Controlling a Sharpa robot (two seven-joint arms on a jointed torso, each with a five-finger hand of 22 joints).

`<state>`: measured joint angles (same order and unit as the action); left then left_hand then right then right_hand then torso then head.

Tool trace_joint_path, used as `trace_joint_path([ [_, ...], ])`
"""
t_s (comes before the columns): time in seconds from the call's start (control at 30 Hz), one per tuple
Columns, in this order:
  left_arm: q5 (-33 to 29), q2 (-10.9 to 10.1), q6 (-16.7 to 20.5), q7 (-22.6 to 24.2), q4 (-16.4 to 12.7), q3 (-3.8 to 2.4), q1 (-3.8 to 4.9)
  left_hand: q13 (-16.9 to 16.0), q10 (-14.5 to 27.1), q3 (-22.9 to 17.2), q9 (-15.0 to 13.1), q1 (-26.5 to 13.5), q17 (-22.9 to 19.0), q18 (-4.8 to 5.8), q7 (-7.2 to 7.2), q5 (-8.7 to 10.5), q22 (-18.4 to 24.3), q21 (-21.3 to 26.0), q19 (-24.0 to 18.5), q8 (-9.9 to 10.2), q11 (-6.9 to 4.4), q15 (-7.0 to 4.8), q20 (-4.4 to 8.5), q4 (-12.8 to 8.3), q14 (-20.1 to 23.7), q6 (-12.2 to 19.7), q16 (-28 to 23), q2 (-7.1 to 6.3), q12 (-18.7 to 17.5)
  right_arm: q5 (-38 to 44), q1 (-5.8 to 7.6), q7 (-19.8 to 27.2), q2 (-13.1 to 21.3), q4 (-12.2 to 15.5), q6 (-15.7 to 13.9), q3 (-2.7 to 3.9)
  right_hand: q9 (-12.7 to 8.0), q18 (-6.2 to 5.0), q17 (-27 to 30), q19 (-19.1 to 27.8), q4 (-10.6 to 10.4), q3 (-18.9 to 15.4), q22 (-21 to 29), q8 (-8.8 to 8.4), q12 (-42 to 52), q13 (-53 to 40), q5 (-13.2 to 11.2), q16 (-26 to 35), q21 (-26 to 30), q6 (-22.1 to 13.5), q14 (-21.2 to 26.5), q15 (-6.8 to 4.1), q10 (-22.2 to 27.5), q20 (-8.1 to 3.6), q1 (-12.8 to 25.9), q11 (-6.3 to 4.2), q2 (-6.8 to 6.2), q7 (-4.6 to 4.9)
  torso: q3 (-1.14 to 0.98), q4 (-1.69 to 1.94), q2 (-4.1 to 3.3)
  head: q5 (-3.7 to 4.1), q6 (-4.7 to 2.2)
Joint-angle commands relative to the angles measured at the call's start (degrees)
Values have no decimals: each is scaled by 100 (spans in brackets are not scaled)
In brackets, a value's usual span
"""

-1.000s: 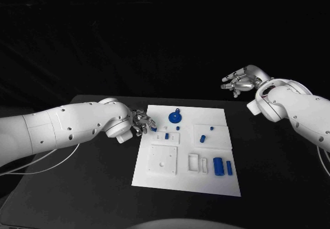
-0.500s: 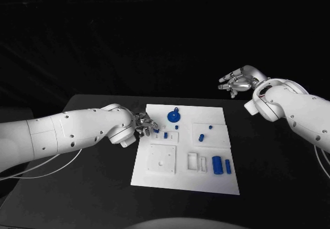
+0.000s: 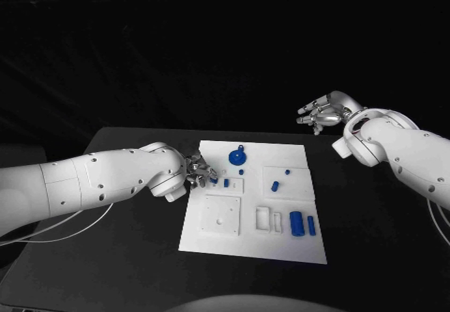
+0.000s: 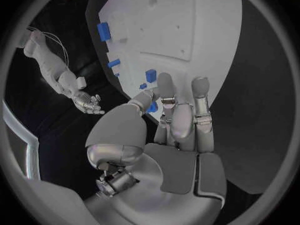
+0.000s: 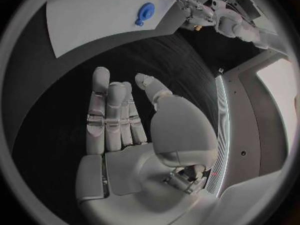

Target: Assemble the parts on the task board

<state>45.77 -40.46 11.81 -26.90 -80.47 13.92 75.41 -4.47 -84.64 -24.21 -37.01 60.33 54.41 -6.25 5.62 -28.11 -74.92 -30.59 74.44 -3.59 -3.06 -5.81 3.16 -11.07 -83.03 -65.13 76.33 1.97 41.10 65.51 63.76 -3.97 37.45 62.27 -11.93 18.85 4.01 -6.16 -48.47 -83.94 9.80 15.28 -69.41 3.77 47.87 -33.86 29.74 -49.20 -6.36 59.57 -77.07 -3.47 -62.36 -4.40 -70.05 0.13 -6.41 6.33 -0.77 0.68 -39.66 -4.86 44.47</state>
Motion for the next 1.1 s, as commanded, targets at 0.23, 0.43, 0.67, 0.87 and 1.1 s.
trace_joint_path([
  [0.23,88,21,-211,-60,18,-3,-5,27,-222,-24,-154,34,-3,-138,-545,20,-97,-18,-5,-33,-72,23,-78,-3,-17,-572,28,15,26,-9,-7,12,6,-1,91,2,-5,15,7,-164,-42,2,9,-19,-20,7,3,27,23,-31,31,-10,-1,-26,54,2,20,23,-1,1,3,-6,2],
  [0.43,115,32,-259,-90,17,-3,-8,32,-222,-27,-156,34,-4,-145,-545,19,-98,-20,-8,-32,-72,23,-85,-5,-15,-572,28,18,22,-9,-7,9,10,-1,92,2,-5,15,7,-164,-42,2,9,-19,-20,7,3,27,23,-31,31,-10,-1,-26,54,2,20,23,0,2,3,-13,-10],
  [0.67,143,34,-326,-124,20,-3,-12,37,-222,-28,-162,37,-7,-169,-545,24,-98,-27,-13,-31,-73,25,-109,-16,-14,-573,29,15,21,-9,-7,7,14,-4,91,2,-5,15,7,-164,-42,2,9,-19,-20,7,3,27,23,-31,31,-10,-1,-26,54,2,20,23,1,-1,0,-20,-12],
  [0.87,168,31,-375,-147,26,-3,-16,40,-222,-25,-161,38,-5,-188,-544,27,-98,-30,-18,-29,-72,25,-125,-22,-14,-572,30,15,15,-9,-8,9,12,-5,90,2,-5,15,7,-164,-42,2,9,-19,-20,7,3,27,23,-31,31,-10,-1,-26,54,2,20,23,2,1,1,-20,-3],
  [1.1,177,29,-403,-171,34,-3,-18,40,-222,-24,-150,40,-11,-203,-542,32,-98,-36,-21,-28,-71,26,-139,-24,-13,-570,28,17,12,-9,-12,12,10,-7,89,2,-6,17,12,-164,-51,5,14,-19,-21,18,13,26,27,-31,35,-10,-2,-27,48,3,16,23,-1,2,1,-22,-1],
])
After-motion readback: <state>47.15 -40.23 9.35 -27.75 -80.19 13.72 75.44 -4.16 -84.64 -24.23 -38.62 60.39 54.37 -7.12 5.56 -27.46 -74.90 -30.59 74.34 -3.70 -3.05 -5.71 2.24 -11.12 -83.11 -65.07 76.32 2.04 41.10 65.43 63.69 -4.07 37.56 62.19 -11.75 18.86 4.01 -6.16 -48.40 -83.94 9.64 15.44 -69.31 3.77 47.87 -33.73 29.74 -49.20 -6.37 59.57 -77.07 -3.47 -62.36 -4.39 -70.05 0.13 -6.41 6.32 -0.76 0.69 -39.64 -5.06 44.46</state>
